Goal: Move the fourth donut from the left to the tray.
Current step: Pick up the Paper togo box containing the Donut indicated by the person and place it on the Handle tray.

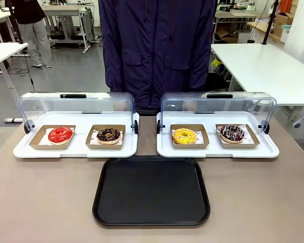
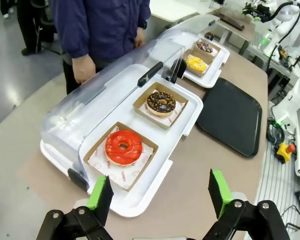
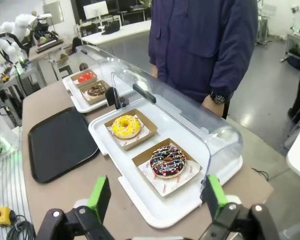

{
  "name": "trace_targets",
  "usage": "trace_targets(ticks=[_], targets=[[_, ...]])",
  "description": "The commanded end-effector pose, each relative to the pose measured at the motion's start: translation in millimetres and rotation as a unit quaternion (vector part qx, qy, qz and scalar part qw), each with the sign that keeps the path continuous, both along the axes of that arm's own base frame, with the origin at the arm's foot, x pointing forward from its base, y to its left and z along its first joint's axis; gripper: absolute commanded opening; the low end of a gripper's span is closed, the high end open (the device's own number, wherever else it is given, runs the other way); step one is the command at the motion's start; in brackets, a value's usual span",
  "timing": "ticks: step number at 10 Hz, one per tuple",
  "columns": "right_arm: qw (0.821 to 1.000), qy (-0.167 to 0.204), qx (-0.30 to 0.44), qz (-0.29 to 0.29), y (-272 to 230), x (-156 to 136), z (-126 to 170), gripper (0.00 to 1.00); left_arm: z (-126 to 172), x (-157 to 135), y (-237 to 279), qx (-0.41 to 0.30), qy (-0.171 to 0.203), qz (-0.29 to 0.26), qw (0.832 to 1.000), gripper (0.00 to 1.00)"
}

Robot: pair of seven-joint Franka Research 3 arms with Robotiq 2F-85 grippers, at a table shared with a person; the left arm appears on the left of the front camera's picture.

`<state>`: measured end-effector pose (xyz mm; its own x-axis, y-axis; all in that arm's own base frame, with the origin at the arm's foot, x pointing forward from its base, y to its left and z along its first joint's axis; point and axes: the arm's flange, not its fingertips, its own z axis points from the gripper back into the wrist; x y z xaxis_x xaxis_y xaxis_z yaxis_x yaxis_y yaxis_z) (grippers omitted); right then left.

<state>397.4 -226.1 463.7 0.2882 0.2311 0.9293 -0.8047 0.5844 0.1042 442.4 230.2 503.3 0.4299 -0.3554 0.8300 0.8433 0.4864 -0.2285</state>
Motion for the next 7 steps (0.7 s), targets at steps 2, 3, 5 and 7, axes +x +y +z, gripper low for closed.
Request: trace_targets(ticks=[2,3,5,7], targets=[[1.000,-0.020,0.011,-0.005,-4.1,4.6,1.9,1.00,-6.0,-14.5,-19.5,-0.024,-0.035,-0.009,0.999,1.00],[1.000,-0.022,0.011,-0.003,-3.9,4.2,3.0,1.00,-7.0,-17.6,-22.8,-0.025,-0.044,-0.002,0.999,1.00],[1.000,-0.003,0.005,-0.007,-2.4,-1.5,2.1,1.00,-1.6,-11.5,-16.5,-0.014,-0.016,-0.009,1.000,1.00],[1.000,-0.003,0.005,-0.007,-2.4,-1.5,2.1,1.00,-1.6,-11.5,-16.5,-0.014,-0.016,-0.009,1.000,1.00]])
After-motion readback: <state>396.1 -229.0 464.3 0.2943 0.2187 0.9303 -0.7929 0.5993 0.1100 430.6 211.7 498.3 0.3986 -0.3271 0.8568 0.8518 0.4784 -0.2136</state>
